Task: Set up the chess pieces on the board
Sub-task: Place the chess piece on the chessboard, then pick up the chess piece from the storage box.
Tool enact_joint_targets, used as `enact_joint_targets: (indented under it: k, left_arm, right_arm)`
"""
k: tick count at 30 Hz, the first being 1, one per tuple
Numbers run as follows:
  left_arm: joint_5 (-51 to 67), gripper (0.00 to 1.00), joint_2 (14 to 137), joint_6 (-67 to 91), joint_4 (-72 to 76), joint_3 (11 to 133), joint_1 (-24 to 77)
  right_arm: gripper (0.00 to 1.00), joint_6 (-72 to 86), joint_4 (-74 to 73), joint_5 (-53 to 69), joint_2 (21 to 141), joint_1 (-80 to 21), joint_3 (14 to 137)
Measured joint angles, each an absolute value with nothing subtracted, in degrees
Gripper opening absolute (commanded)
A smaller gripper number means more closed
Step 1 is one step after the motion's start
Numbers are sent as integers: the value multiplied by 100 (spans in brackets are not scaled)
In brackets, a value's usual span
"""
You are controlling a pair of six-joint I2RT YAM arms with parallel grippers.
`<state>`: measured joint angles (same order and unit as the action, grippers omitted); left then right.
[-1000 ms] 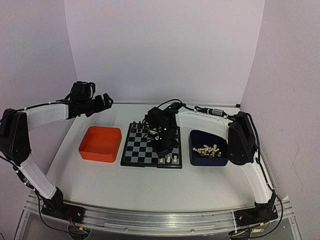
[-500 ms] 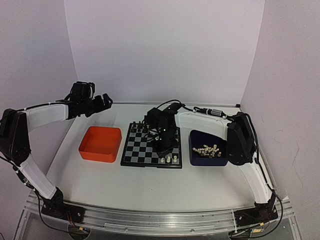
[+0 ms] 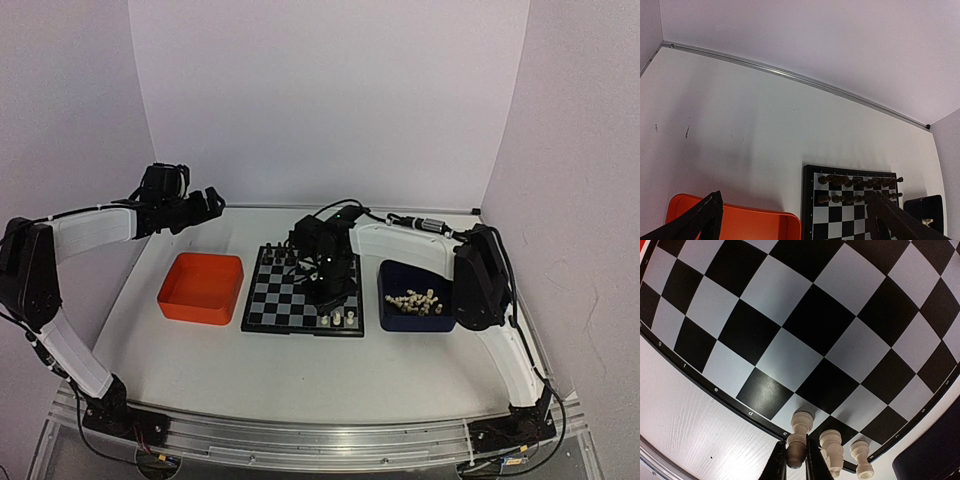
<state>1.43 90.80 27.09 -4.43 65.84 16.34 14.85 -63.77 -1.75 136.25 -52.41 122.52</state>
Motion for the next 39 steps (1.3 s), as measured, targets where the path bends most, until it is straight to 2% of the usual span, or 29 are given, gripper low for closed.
enact_joint_targets:
  k: [9,15,21,23,24,32,39]
  left_arm:
    - [145,100,9080,2709,-443,6584,1634]
    - [145,100,9080,2709,-443,6584,1634]
    - [148,100,9080,2707,-432,6584,1634]
    - [149,100,9080,2707,-402,6584,1634]
    - [151,100,9080,2707,-384,6584,1634]
    - [194,100,9080,2707,-263,6584,1634]
    - [316,100,9157,2712,-100,6660,1634]
  right_arm:
    - [23,1484,-6378,-176,13629,-5242,12252]
    - [39,1500,-6381,-211,13629,-5242,12261]
    - [66,1444,-6388,-467,13623,-5243,12378]
    - [81,1388,-6391,-569,13590,-5242,12395]
    - [85,1343,-6392,-622,13556,-5242,12399]
    - [90,1131,-6351,-781,12774,-5023,12405]
    - [90,958,-6023,-514,11734,-3878,11650]
